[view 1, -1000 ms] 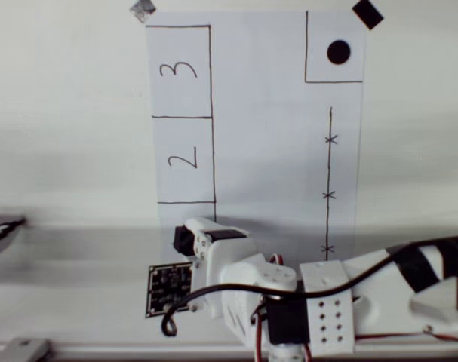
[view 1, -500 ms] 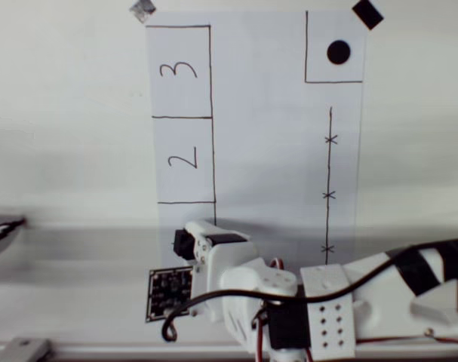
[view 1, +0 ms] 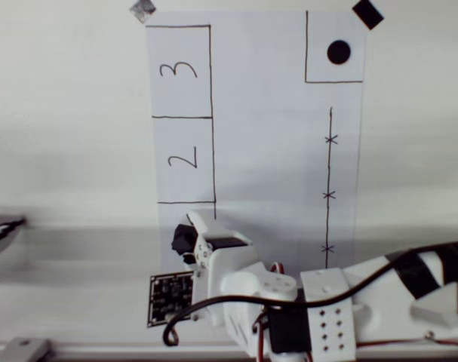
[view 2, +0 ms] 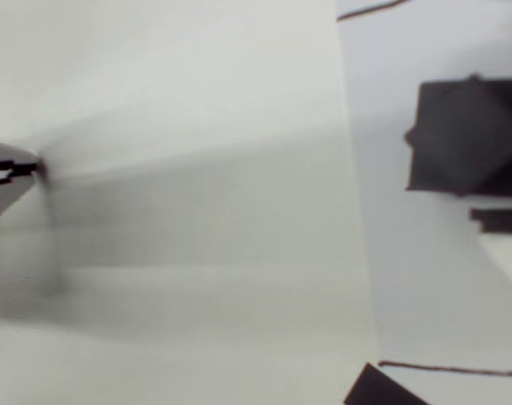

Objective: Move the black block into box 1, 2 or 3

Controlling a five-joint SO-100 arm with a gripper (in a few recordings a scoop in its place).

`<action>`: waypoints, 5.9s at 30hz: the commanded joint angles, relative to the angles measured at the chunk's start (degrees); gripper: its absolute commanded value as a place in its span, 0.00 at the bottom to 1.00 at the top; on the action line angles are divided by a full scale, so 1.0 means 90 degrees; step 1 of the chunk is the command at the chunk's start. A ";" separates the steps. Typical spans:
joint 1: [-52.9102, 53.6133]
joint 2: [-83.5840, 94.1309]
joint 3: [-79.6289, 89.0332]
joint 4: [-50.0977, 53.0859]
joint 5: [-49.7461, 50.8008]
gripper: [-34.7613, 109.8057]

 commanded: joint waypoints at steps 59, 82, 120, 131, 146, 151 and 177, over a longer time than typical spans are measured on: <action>-0.0029 1.1631 1.1631 0.0029 -0.1299 0.24; 0.0195 1.5801 1.5635 0.0029 -0.1719 0.24; 0.0410 1.7061 1.6631 0.1973 -0.1729 0.24; 0.0410 1.7061 1.6631 0.2002 -0.1406 0.24; 0.0391 1.7061 1.6631 0.2002 -0.1426 0.24; 0.0391 1.7061 1.6631 0.2012 -0.1426 0.24; 0.0391 1.7061 1.6631 0.2012 -0.1426 0.24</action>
